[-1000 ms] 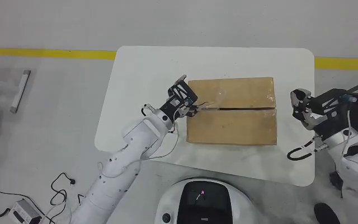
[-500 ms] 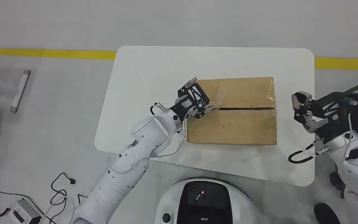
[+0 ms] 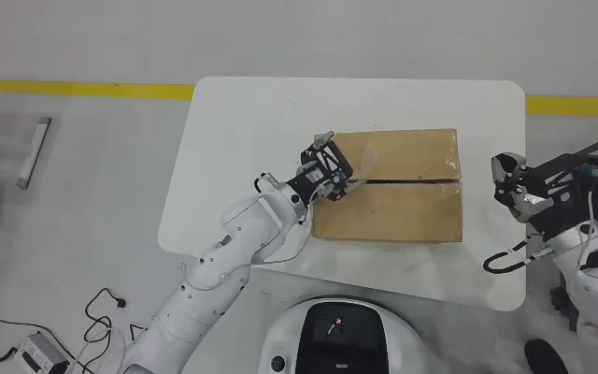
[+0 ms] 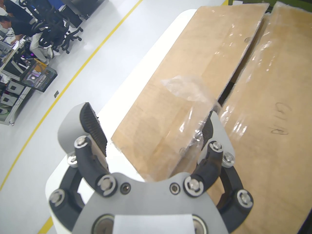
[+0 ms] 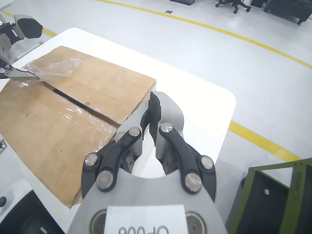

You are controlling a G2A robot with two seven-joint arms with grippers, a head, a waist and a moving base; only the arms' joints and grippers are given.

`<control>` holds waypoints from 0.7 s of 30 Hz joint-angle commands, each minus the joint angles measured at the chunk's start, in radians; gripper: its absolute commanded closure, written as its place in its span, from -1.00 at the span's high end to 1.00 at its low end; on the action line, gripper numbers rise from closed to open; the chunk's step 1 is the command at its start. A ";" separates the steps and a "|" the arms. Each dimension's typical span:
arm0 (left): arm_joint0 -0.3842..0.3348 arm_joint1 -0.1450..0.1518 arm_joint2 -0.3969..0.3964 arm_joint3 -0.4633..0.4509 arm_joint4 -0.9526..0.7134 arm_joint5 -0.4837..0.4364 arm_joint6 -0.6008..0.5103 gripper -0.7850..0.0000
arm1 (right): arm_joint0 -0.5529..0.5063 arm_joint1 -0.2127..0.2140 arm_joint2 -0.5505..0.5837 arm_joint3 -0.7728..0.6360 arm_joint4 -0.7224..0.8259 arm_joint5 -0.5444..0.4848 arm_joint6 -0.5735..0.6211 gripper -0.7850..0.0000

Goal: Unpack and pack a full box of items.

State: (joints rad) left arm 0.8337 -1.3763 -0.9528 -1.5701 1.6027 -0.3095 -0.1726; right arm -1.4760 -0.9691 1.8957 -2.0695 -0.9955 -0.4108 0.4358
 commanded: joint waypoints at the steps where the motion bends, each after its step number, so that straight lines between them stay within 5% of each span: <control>1: -0.020 -0.003 0.009 0.011 0.020 0.000 -0.008 1.00 | 0.000 0.000 0.000 -0.002 0.000 0.002 0.000 -1.00; 21: -0.087 -0.034 0.055 0.078 0.013 -0.006 0.004 1.00 | -0.005 0.002 0.008 0.000 -0.008 0.008 0.001 -1.00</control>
State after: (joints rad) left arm 0.7520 -1.4082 -0.9042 -1.4961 1.6179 -0.3152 -0.1715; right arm -1.4816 -0.9671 1.9042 -2.0696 -1.0035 -0.4027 0.4374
